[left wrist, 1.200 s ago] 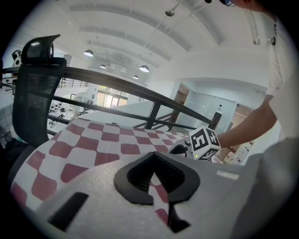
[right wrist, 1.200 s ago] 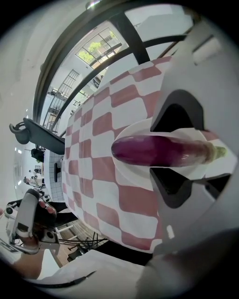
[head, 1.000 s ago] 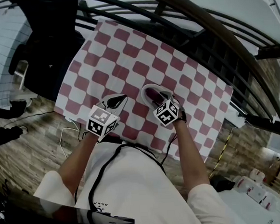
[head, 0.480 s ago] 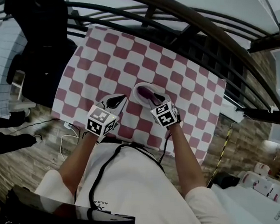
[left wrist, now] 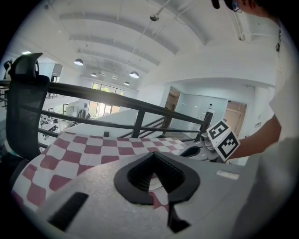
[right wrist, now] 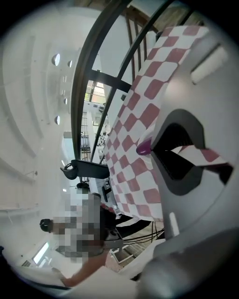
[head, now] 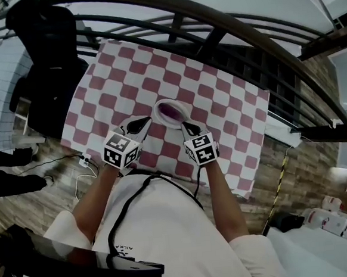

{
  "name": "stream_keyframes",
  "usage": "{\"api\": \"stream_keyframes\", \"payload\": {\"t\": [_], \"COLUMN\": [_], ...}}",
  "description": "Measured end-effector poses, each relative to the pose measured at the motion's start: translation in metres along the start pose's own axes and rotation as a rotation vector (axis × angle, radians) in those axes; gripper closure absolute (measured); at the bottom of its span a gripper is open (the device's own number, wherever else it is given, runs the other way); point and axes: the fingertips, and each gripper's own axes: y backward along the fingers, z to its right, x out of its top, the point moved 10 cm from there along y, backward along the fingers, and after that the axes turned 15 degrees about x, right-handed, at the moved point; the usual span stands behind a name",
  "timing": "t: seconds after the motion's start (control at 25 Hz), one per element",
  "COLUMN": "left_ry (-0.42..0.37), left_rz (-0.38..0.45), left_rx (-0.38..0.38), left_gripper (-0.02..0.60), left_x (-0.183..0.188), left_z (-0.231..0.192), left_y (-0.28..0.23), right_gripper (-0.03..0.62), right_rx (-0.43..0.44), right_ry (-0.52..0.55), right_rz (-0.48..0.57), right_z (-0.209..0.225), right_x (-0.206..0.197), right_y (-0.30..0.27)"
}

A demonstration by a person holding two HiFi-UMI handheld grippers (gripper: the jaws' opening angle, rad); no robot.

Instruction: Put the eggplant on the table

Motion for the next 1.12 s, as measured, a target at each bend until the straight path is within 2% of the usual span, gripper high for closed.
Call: {"api": "stream_keyframes", "payload": {"t": [0.36, 0.6, 0.88, 1.12], "left_ry": [-0.023, -0.037, -0.018, 0.005], "left_rz": [0.008, 0.076, 0.155, 0.184], "left_rx": [-0.011, -0.013, 0.025, 0.083], "left_gripper": [0.575, 0.575, 0.575, 0.575], "left_x": [-0.004, 0.010, 0.017, 0.012], "left_z": [0.055, 0.091, 0.125, 0.144], "left_y": [0.018, 0.038, 0.067, 0.098], "right_gripper": [0.588, 0.588, 0.588, 0.588], "right_rx": [-0.011, -0.050, -0.068, -0.020], "right_ry": [-0.089, -0.108, -0.061, -0.032], "right_rz": [0.251, 0.422, 0.514, 0.556], "right_z": [-0.032, -0.048, -0.067, -0.083], "right_x": [-0.020, -0.027, -0.043, -0.053], "right_y": [0.080, 0.140, 0.199, 0.229]}}
